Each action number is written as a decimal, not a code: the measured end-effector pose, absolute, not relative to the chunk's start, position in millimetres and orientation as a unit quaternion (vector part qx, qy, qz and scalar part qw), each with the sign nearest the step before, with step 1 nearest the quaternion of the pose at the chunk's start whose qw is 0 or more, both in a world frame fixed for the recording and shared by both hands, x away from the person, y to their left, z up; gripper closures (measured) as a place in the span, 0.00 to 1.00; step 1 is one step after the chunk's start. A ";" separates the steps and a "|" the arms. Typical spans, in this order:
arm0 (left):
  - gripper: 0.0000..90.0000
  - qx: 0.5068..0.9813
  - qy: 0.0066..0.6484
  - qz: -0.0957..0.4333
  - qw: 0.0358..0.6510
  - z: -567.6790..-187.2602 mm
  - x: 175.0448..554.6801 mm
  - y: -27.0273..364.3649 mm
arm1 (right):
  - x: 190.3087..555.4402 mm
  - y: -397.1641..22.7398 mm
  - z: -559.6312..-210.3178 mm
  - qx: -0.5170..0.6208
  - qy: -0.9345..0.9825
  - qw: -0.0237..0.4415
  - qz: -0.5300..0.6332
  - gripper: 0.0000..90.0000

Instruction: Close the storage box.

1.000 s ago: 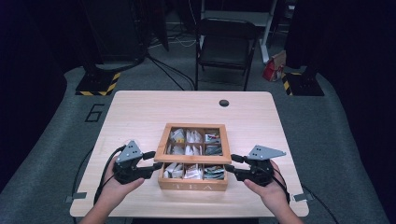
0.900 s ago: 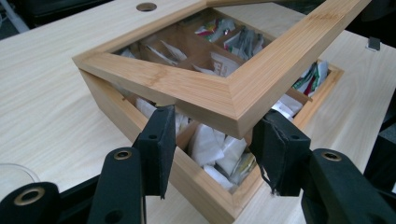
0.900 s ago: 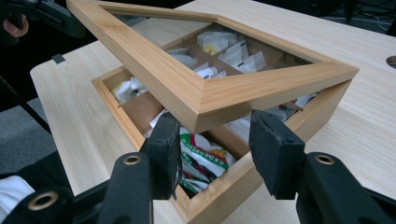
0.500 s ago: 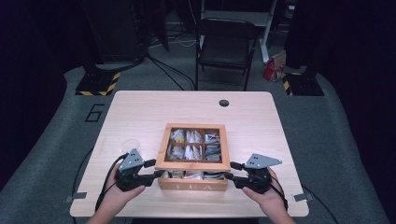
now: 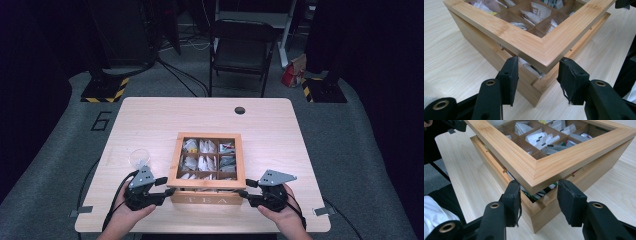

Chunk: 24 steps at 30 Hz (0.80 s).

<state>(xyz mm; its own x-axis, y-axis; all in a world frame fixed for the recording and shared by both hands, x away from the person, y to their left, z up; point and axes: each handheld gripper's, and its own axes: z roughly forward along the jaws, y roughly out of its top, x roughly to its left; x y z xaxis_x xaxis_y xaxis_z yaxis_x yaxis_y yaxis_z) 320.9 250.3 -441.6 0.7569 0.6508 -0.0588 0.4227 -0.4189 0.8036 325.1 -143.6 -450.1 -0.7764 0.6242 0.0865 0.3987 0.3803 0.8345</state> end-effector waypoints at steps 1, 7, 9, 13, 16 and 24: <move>0.56 0.832 0.321 0.135 0.431 -441.7 320.9 250.4 | 324.7 -143.7 -450.6 0.311 0.822 0.122 0.461 0.60; 0.56 0.838 0.319 0.140 0.419 -444.1 319.6 248.6 | 322.5 -146.4 -454.1 0.315 0.818 0.113 0.467 0.59; 0.57 0.840 0.319 0.138 0.416 -445.4 319.4 248.5 | 321.4 -147.1 -454.6 0.316 0.820 0.114 0.464 0.59; 0.56 0.834 0.320 0.134 0.428 -447.2 317.0 250.1 | 318.9 -150.9 -453.9 0.312 0.820 0.110 0.468 0.58; 0.64 0.823 0.322 0.136 0.447 -440.8 316.9 253.0 | 317.0 -156.4 -451.2 0.323 0.813 0.110 0.472 0.57; 0.61 0.831 0.320 0.129 0.437 -444.0 318.5 250.3 | 318.2 -161.9 -447.9 0.329 0.808 0.115 0.476 0.57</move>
<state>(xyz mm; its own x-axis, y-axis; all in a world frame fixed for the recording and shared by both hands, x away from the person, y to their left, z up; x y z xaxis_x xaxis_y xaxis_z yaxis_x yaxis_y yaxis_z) 318.5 250.3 -444.0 0.7624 0.6438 -0.0653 0.4181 -0.4130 0.8091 318.2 -161.9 -447.9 -0.7571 0.6409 0.1266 0.4217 0.3314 0.8440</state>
